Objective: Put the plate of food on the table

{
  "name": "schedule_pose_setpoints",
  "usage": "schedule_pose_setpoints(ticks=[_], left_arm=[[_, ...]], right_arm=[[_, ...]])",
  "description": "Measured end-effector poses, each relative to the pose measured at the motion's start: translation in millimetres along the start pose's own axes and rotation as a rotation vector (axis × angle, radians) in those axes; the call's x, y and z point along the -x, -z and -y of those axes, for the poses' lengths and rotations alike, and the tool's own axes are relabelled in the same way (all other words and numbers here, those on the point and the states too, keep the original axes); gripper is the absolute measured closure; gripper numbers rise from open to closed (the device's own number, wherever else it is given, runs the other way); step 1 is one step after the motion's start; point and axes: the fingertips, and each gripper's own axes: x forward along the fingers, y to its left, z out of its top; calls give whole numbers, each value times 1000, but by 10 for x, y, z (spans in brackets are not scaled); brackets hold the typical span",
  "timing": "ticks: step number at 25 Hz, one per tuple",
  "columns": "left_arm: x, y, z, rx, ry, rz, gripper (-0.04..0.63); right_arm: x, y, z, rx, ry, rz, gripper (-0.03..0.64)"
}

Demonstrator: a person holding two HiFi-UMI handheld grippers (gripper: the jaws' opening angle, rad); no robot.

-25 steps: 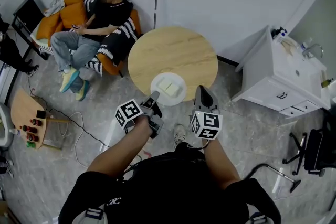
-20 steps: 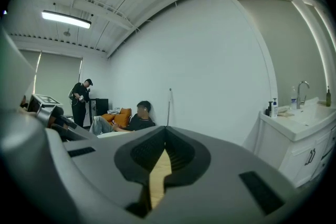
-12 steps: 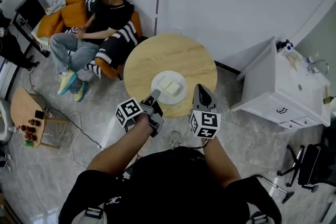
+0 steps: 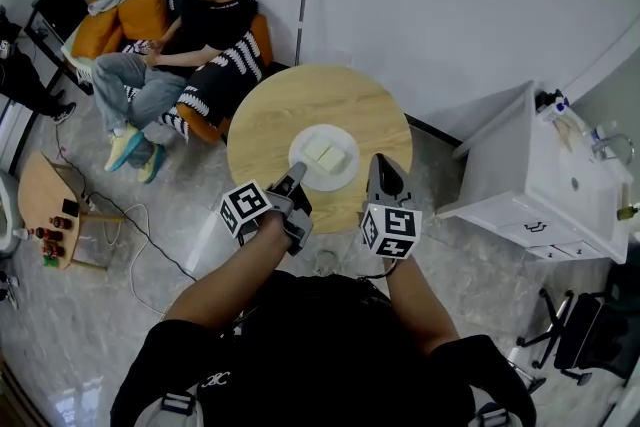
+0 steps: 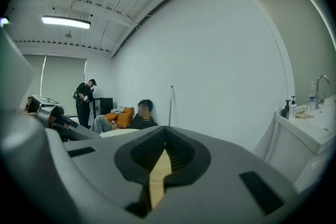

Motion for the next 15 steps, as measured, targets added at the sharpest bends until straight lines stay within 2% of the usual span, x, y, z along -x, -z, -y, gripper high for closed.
schedule_pose_setpoints(ticks=[8,15], left_arm=[[-16,-18,-84,5,-16,1,573],[-43,-110,-115,12,-14,-17,573]], right_arm=[[-65,63,-63,9,-16,-16,609],[-118,78,-84,16,8,-32,609]])
